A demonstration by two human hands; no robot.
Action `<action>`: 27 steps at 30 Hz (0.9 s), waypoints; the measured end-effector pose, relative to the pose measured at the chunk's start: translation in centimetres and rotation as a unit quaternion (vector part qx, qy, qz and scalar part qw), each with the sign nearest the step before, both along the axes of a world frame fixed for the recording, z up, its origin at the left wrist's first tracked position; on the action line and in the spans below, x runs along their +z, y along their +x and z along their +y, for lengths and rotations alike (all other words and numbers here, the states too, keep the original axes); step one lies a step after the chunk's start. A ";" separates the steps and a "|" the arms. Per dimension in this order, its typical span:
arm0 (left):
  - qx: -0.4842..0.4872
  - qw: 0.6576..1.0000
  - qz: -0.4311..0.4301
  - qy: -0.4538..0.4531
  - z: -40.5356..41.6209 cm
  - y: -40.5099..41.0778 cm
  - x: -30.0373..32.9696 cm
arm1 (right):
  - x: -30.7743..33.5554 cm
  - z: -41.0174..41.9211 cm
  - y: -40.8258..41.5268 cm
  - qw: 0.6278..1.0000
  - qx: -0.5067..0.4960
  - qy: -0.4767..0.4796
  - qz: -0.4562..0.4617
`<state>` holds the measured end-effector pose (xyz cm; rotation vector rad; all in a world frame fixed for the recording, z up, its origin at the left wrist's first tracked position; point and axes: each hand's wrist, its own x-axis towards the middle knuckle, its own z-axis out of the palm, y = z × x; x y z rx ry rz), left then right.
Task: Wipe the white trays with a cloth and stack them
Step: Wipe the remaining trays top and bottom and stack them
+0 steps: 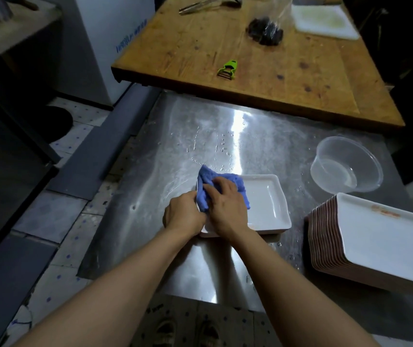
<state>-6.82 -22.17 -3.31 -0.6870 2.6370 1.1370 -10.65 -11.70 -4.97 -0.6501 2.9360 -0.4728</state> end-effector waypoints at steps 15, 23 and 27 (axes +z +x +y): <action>0.026 0.999 0.007 -0.033 1.1 0.2 0.4 | 0.9 10.3 -2.9 0.988 -0.086 0.119 0.050; 0.048 0.999 0.012 -0.018 1.2 0.2 -0.1 | 1.2 11.8 2.7 0.985 -0.126 0.119 0.011; 0.049 0.999 -0.007 -0.001 0.8 -0.1 -0.1 | 1.5 9.5 4.3 0.992 -0.110 0.067 -0.017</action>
